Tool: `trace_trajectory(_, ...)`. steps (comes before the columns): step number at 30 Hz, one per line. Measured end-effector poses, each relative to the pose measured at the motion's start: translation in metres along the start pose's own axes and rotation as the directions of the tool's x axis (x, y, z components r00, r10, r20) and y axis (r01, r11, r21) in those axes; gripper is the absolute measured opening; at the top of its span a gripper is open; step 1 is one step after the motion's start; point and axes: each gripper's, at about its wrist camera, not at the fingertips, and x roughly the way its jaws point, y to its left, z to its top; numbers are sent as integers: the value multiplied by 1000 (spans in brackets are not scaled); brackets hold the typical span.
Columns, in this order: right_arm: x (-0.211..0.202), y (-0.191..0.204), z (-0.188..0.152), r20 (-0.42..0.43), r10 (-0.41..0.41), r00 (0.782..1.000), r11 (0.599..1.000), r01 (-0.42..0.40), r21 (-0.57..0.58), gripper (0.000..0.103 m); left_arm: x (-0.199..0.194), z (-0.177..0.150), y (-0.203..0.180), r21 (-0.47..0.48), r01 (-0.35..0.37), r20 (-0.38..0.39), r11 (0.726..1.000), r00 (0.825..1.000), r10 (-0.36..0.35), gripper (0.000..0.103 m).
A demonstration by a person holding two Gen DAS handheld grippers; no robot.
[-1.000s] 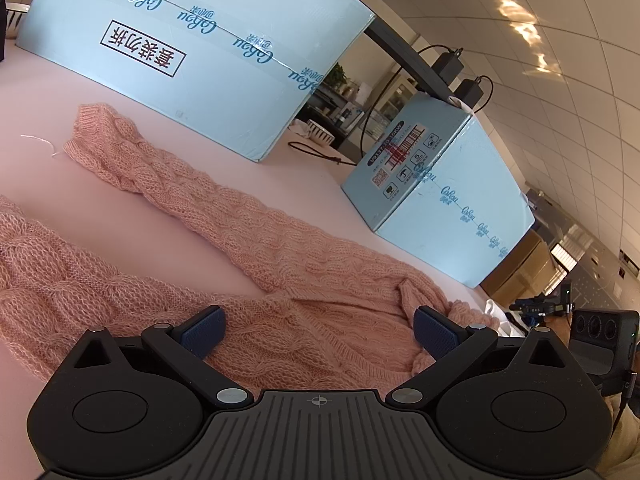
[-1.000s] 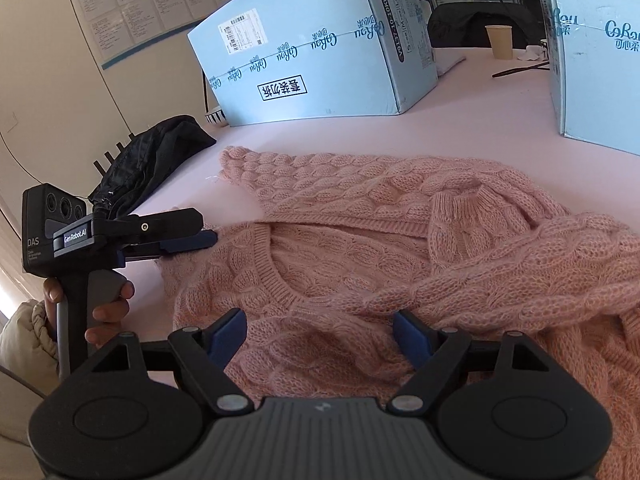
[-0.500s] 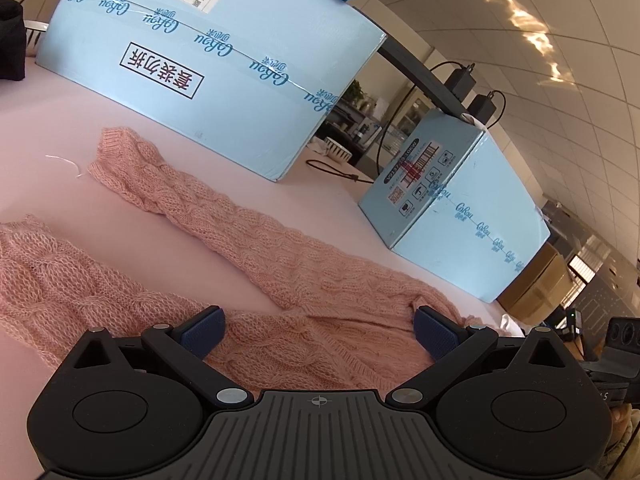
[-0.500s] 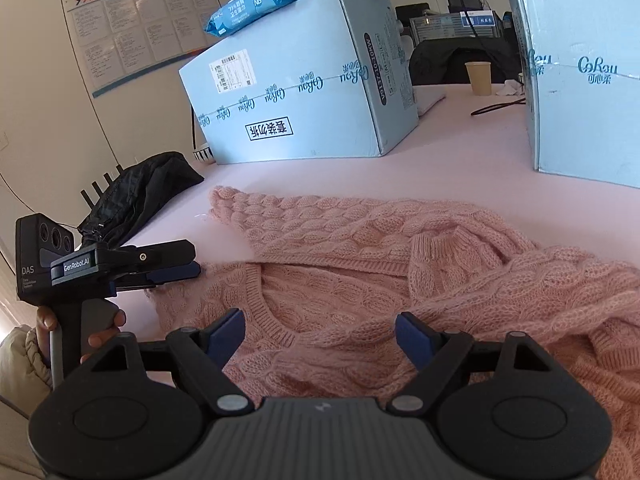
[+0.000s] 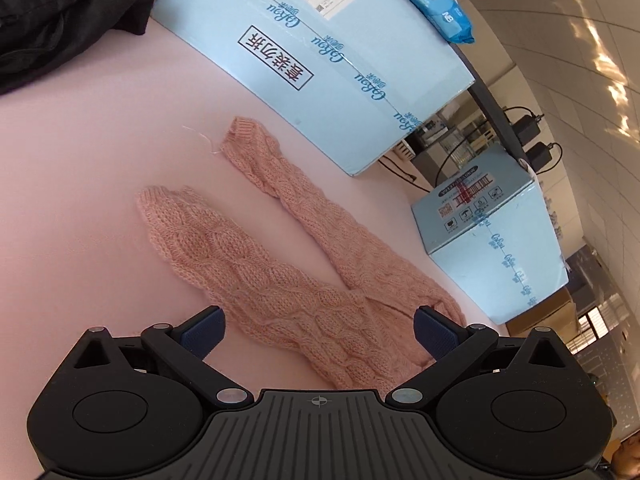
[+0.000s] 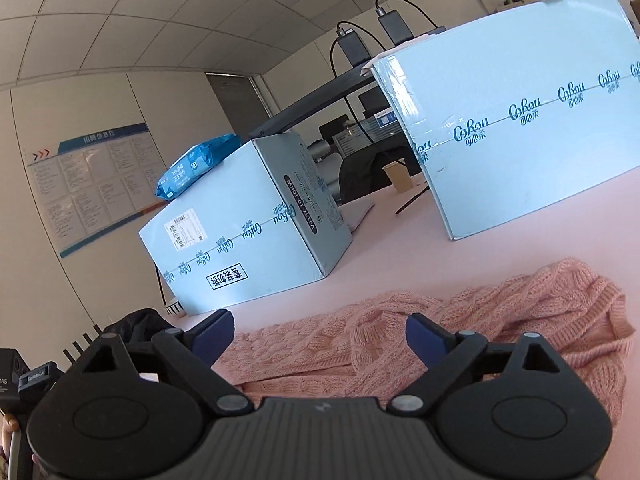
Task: Fold clothes
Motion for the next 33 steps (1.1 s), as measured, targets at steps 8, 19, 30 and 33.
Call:
trace_trajectory(8, -21, -9, -3, 104, -85, 991, 996, 86, -12, 103, 14, 2, 5, 30, -145, 38, 989, 989, 144, 103)
trace_trajectory(19, -54, -34, -12, 136, -315, 939, 947, 302, 112, 103, 49, -19, -32, 338, -363, 182, 868, 930, 318, 103)
trace_trajectory(30, -86, -98, -26, 2, -338, 941, 814, 292, 502, 103, 67, -27, -43, 440, -451, 217, 777, 893, 395, 103)
trace_trajectory(33, -81, -98, -25, -13, -348, 937, 806, 306, 507, 103, 66, -25, -41, 433, -439, 207, 788, 899, 386, 103)
